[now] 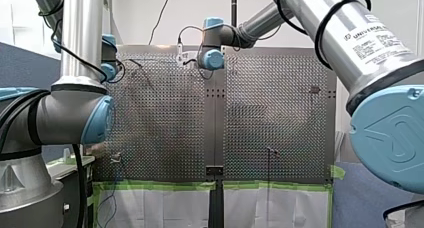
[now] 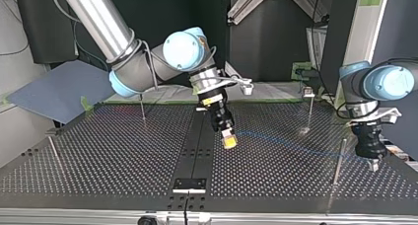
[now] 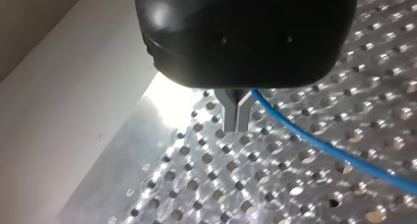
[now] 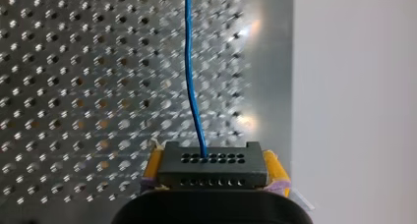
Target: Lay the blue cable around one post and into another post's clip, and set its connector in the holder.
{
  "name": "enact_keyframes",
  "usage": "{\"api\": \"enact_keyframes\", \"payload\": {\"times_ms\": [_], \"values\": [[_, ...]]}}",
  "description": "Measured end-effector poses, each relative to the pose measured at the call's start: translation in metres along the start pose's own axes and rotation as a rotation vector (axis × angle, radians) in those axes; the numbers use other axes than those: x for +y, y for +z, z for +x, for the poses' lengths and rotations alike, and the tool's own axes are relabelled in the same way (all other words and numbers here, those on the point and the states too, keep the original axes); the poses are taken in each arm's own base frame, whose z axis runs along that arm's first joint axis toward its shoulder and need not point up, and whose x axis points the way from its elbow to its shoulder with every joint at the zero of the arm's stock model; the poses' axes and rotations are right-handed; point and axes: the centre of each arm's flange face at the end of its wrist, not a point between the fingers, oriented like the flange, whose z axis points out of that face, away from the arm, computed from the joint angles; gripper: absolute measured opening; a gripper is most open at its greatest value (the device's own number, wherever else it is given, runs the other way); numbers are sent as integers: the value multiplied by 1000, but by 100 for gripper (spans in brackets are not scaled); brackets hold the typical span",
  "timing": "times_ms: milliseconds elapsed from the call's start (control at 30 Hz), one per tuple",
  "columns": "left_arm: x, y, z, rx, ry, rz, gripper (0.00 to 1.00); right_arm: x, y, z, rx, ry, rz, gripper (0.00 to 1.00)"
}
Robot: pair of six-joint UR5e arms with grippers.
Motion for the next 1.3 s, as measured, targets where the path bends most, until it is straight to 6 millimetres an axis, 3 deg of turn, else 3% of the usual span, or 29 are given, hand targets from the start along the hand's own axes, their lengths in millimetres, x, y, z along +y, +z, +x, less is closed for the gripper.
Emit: {"api": "enact_keyframes", "payload": {"times_ms": [67,100,167,200,267,300,367,400,467,867,1067,1300], "values": [[0,-2,3,4,6,8,19,4,0,-6,-15,-2,-5,0],[-1,-3,4,9,5,12,19,6,1,-10,-28,-3,-9,0],[-2,-4,6,25,3,24,37,9,0,-17,-49,-5,-13,0],[-2,-5,7,30,2,27,37,11,0,-22,-63,-6,-18,0],[-3,-6,9,39,1,31,58,14,-1,-27,-85,-8,-26,0],[-3,-6,9,42,-1,30,58,16,-2,-31,-99,-9,-34,0],[-3,-7,10,46,-5,24,80,20,-3,-36,-118,-10,-49,0],[-3,-8,10,48,-6,19,80,23,-3,-40,-129,-10,-59,0],[-2,-9,11,56,-8,5,99,27,-4,-45,-145,-11,-74,0],[1,-16,17,96,2,-47,99,63,-18,-90,-209,-9,-159,0],[3,-18,38,141,-1,-46,99,80,-27,-112,-228,-7,-193,0],[5,-16,45,154,-10,-46,99,106,-38,-136,-240,-7,-258,0]]}}
